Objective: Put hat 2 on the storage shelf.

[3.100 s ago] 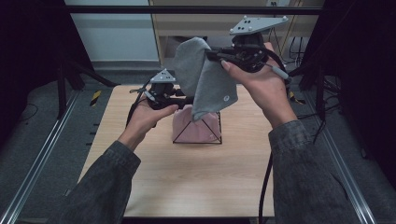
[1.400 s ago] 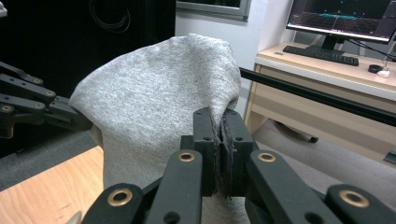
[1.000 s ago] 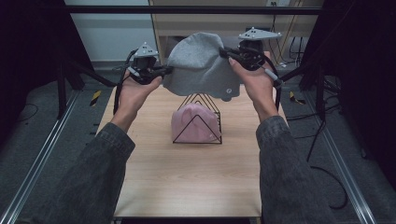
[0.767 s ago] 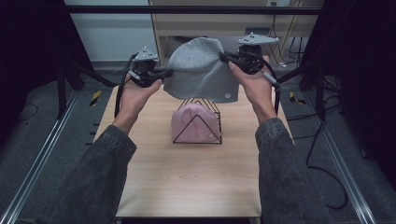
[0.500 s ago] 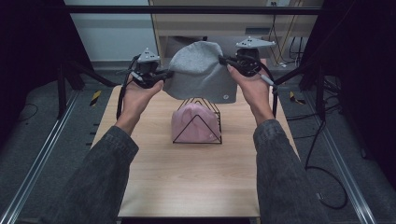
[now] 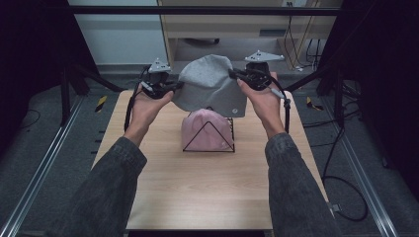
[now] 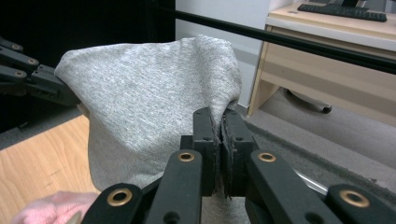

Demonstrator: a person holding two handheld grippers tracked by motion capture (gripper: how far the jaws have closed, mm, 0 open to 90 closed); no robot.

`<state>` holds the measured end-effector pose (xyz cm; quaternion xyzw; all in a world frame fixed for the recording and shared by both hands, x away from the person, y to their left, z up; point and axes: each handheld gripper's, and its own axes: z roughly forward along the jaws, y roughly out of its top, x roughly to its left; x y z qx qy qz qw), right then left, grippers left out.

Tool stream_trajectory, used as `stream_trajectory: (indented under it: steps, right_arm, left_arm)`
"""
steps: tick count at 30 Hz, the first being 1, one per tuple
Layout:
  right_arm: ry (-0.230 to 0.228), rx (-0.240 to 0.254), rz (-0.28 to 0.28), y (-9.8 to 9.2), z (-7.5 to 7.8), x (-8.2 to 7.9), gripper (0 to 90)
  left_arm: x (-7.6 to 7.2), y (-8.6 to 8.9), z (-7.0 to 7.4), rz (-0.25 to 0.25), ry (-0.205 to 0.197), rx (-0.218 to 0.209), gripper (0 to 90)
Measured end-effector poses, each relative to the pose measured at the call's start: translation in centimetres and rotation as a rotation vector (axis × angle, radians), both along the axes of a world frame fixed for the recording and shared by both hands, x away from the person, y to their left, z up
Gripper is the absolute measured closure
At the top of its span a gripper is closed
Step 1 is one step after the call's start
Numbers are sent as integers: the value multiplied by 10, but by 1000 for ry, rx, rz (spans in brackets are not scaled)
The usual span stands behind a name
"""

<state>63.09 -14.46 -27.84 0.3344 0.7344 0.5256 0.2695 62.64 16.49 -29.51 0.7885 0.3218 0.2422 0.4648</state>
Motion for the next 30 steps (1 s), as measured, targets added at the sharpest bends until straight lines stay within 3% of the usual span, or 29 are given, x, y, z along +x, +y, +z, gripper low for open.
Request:
stream_trajectory:
  steps: [8, 30]
  right_arm:
    - [28, 2, 5, -2, -20, -6, 860]
    - [97, -20, 10, -5, -66, -11, 860]
  left_arm:
    - [-3, -1, -17, -28, 16, 21, 880]
    - [-6, -3, -69, -28, 92, 44, 880]
